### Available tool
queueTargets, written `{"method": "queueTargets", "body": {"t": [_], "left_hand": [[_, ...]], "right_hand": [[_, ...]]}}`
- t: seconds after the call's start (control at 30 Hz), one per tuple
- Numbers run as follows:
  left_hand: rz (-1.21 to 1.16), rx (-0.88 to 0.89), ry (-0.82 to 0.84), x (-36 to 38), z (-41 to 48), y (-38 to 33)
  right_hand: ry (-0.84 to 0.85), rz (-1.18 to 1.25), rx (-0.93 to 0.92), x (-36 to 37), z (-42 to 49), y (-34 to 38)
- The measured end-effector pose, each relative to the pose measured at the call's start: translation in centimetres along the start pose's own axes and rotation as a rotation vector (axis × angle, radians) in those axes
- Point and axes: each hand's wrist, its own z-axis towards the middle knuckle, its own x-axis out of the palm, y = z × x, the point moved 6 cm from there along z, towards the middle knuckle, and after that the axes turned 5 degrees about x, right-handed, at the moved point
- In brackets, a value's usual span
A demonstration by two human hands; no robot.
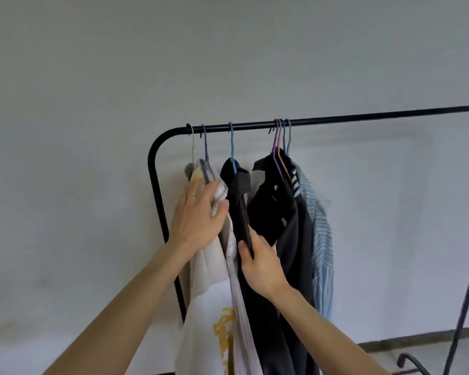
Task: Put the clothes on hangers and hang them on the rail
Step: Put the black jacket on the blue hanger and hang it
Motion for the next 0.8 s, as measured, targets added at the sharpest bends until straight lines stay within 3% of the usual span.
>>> {"method": "queueTargets", "body": {"t": [0.07,0.17,0.23,0.3,0.37,0.4,0.53,0.8], "left_hand": [[-0.102,-0.045,0.091,1.3,1.5,-0.2],[0.110,0.015,0.168,2.7,3.6,-1.4],[0.225,0.047,0.218,3.4,4.6,-2.0],[0.248,0.008,0.264,3.8,5.7,-1.8],[0.254,-0.030,0.304,4.1,6.7,-1.5],[0.261,-0.045,0.319,4.3,7.0,-1.4],[0.284,-0.101,0.334,4.6,7.9,-0.8],[0.327,-0.153,0.257,5.5,8.7,-0.7]], "right_hand": [[0.097,-0.008,-0.031,-0.1,0.2,0.9],[0.289,-0.102,-0.076,-2.1,0.8,1.8],[0.172,-0.133,-0.104,-5.1,1.7,2.7],[-0.108,-0.149,-0.155,-8.8,2.9,4.2],[-0.348,-0.309,-0.198,-11.1,4.4,4.9],[-0.382,-0.424,-0.179,-11.6,5.3,4.9],[-0.207,-0.750,0.052,-11.4,9.0,3.6],[-0.215,-0.982,0.124,-10.8,13.4,2.3]]}}
